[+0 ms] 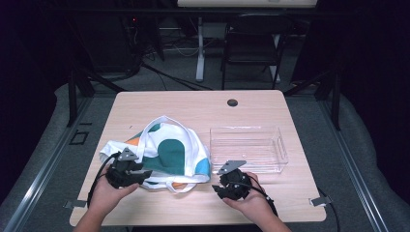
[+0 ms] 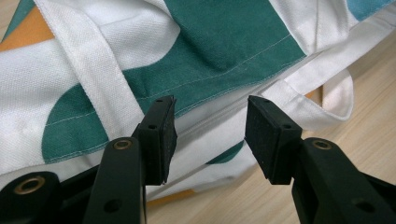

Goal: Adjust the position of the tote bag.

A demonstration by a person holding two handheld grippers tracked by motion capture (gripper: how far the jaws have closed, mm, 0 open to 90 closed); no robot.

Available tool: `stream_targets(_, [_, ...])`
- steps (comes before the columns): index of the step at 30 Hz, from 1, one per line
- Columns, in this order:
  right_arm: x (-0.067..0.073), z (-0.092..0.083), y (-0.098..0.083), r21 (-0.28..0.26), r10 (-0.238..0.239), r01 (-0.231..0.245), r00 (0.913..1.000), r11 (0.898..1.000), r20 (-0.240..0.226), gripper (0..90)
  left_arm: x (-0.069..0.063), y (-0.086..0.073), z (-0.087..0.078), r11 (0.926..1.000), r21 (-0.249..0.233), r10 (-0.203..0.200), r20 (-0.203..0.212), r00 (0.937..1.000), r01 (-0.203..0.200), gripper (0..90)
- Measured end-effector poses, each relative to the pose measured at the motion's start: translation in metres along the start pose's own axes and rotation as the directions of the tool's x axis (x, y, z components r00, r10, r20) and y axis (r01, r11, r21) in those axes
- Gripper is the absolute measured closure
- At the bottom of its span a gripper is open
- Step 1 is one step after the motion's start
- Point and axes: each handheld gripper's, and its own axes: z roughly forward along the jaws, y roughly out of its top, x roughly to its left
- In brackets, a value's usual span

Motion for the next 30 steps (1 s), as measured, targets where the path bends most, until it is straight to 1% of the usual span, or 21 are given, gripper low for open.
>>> stream_targets(1, [0.001,0.000,0.000,-0.008,-0.003,0.003,1.0000,1.000,0.002,56.1,0.000,0.000,0.000,1.0000,0.000,-0.002,0.000,1.0000,0.002,52.7])
stream_targets(2, [0.004,-0.001,0.002,-0.010,-0.015,0.015,0.9999,1.000,0.002,56.2,0.000,-0.001,-0.001,1.0000,0.001,-0.001,-0.001,1.0000,0.001,52.7])
stream_targets(8, [0.008,0.000,0.005,-0.016,-0.038,0.038,0.9992,0.999,0.009,56.2,0.001,-0.003,-0.005,1.0000,-0.005,-0.006,-0.013,0.9999,0.006,52.8])
stream_targets(10, [0.009,0.000,0.006,-0.021,-0.038,0.038,0.9992,0.999,0.012,56.2,0.003,-0.004,-0.006,0.9999,-0.010,-0.009,-0.019,0.9998,0.009,52.9])
stream_targets(13, [0.008,0.001,0.006,-0.023,-0.039,0.039,0.9992,0.999,0.012,56.0,0.005,-0.004,-0.009,0.9995,-0.023,-0.024,-0.033,0.9992,0.023,53.0])
stream_targets(15, [0.008,0.000,0.006,-0.025,-0.036,0.036,0.9993,0.999,0.012,55.9,0.007,-0.004,-0.010,0.9993,-0.019,-0.033,-0.034,0.9989,0.032,52.9])
stream_targets(18, [0.006,-0.001,0.006,-0.032,-0.029,0.030,0.9995,0.999,0.014,55.2,0.009,-0.004,-0.011,0.9988,-0.020,-0.046,-0.051,0.9976,0.045,53.2])
stream_targets(22, [0.005,-0.002,0.005,-0.036,-0.018,0.019,0.9997,0.999,0.017,54.5,0.011,-0.004,-0.011,0.9985,-0.023,-0.051,-0.062,0.9968,0.050,53.1])
stream_targets(25, [0.006,-0.001,0.006,-0.046,-0.012,0.013,0.9996,0.999,0.024,54.2,0.015,-0.004,-0.011,0.9974,-0.019,-0.070,-0.068,0.9952,0.069,52.8])
stream_targets(26, [0.006,-0.001,0.006,-0.041,-0.018,0.019,0.9996,0.999,0.021,54.2,0.016,-0.005,-0.010,0.9967,-0.028,-0.078,-0.074,0.9941,0.077,52.6])
stream_targets(28, [0.006,-0.001,0.006,-0.038,-0.022,0.022,0.9996,0.999,0.019,54.1,0.020,-0.005,-0.009,0.9959,-0.023,-0.089,-0.074,0.9932,0.088,52.6])
stream_targets(30, [0.006,0.000,0.006,-0.035,-0.023,0.024,0.9995,0.999,0.020,54.1,0.023,-0.006,-0.008,0.9943,-0.031,-0.105,-0.085,0.9909,0.102,52.6])
